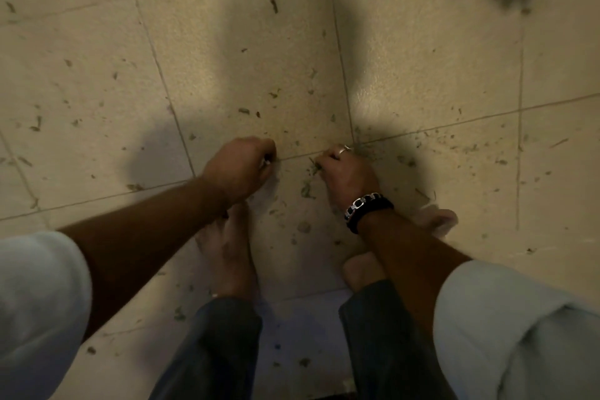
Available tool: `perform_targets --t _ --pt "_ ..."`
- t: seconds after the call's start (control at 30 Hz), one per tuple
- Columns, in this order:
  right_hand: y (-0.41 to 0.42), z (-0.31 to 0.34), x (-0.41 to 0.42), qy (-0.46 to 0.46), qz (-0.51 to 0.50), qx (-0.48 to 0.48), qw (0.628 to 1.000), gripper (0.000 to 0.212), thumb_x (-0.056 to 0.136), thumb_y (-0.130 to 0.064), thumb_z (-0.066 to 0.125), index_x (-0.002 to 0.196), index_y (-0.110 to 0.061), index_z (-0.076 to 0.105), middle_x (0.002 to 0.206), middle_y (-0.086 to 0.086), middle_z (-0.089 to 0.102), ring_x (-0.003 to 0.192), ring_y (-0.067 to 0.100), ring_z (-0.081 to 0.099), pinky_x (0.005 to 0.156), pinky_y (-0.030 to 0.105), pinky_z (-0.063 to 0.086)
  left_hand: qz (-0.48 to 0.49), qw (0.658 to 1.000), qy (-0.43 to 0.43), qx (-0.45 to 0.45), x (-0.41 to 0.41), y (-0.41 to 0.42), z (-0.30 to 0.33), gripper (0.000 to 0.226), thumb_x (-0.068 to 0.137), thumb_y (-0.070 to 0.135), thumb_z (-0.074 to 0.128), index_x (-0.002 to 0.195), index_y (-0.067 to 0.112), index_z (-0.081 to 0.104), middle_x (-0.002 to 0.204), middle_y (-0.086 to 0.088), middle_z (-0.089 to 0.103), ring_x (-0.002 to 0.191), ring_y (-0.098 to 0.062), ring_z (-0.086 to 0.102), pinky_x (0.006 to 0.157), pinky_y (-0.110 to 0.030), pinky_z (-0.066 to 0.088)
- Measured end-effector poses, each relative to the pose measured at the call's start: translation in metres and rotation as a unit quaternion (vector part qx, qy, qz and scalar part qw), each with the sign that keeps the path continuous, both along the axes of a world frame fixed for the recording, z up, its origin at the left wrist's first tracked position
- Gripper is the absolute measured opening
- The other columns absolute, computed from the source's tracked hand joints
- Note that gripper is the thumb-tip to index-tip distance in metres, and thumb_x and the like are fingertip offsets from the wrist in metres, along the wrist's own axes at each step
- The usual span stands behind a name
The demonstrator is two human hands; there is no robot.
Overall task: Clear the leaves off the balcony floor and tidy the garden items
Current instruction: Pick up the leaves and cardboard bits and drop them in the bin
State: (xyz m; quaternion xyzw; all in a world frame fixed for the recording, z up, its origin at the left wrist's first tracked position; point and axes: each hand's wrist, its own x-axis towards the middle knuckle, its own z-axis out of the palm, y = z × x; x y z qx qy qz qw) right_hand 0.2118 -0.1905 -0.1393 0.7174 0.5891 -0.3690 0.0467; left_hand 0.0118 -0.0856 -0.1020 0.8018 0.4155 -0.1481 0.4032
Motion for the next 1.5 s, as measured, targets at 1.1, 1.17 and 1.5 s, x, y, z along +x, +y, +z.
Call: perform_targets --t 1.1,1.17,1.5 --pt "-0.039 0.012 0.115 -0.058 -0.324 0.053 0.943 0.030 0.087 -0.013 0.061 0.113 -0.023 0.072 0.116 0.010 0.066 0.106 0.029 0.061 0.092 0.031 0.048 -0.099 0.994 0.005 0.037 0.095 -0.040 -0.015 0.017 0.086 0.018 0.065 0.100 0.013 0.072 0.099 -0.012 0.063 0.091 -0.031 0.060 0.077 -0.039 0.050" --pt "-0.034 0.008 0.102 -0.083 -0.225 0.051 0.970 0.029 0.092 -0.016 0.056 0.117 -0.020 0.069 0.123 0.011 0.061 0.109 0.030 0.058 0.090 0.033 0.045 -0.128 0.991 0.023 0.025 0.084 -0.052 -0.015 0.017 0.086 0.016 0.064 0.101 0.012 0.071 0.101 -0.012 0.062 0.094 -0.031 0.060 0.078 -0.039 0.050" --pt "-0.030 -0.006 0.109 -0.096 0.001 0.078 0.992 0.020 0.083 0.001 0.055 0.090 -0.003 0.073 0.098 0.018 0.064 0.086 0.037 0.065 0.071 0.036 0.051 -0.069 0.995 0.041 -0.064 0.012 -0.120 -0.008 0.037 0.079 0.039 0.047 0.084 0.011 0.071 0.086 -0.011 0.061 0.078 -0.033 0.062 0.068 -0.032 0.044"
